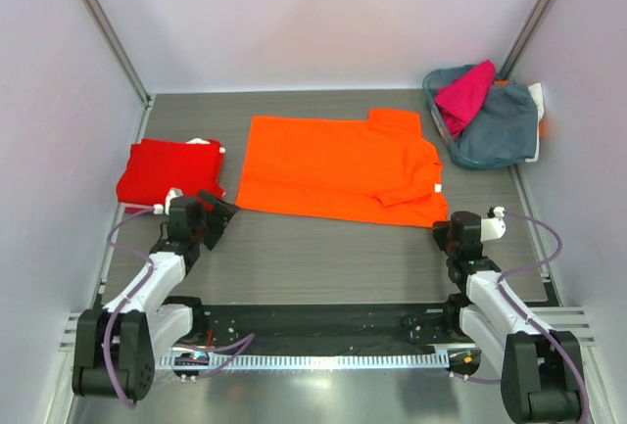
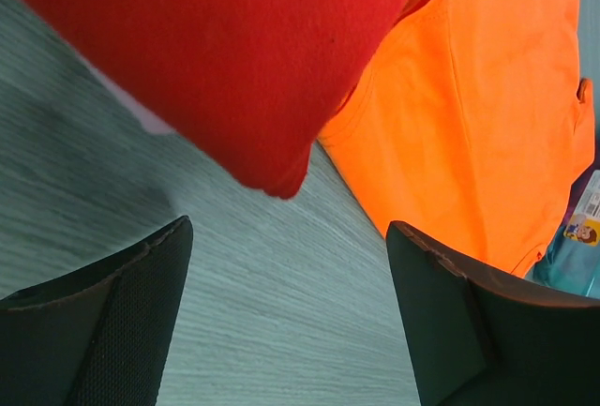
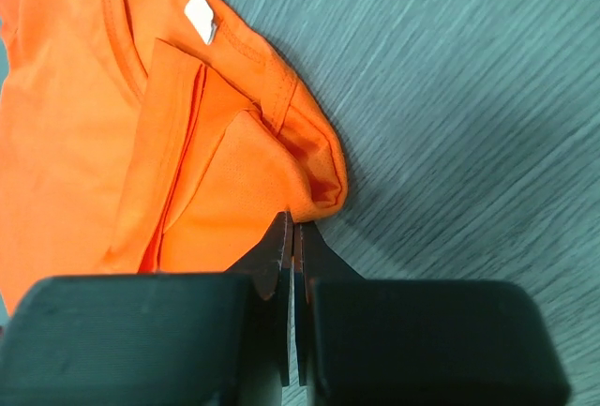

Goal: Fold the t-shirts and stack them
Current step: Fold the tshirt

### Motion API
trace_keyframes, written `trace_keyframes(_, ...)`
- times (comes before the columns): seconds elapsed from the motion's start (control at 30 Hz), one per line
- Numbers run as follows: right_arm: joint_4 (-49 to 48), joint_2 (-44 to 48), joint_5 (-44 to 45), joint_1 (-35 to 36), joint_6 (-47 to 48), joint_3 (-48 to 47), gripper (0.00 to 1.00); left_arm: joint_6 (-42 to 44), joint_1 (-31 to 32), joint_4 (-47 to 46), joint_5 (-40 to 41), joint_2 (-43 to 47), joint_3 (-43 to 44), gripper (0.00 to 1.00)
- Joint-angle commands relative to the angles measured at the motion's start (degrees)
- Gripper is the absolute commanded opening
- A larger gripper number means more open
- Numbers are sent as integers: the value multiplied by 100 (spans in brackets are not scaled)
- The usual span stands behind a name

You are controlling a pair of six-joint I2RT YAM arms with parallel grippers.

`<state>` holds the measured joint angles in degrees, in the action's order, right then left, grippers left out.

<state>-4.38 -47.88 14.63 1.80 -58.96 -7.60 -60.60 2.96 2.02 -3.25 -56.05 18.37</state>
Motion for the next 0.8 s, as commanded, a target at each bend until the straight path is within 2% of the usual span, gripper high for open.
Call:
trace_keyframes(0.0, -352, -2, -30, 4, 376, -23, 1, -57, 29, -764, 123, -247, 132, 84)
trace_keyframes(0.2, -739, 85, -241, 4, 622, 100, 1, -171, 64, -1221, 131, -880, 254, 71)
trace_keyframes(0.3, -757, 173, -215, 4, 693, 109, 1, -268, 117, -1441, 201, -1179, 299, 62)
trace_keyframes(0.33, -740, 200, -180, 4, 684, 127, 1, -268, 169, -1520, 254, -1258, 333, 56)
trace_keyframes(0.4, -705, 217, -154, 4, 675, 127, 1, -303, 257, -1407, 542, -1496, 421, 55)
trace_keyframes(0.77, -792, 226, -215, 4, 702, 153, 1, -611, 398, -1802, 809, -2498, 650, 52)
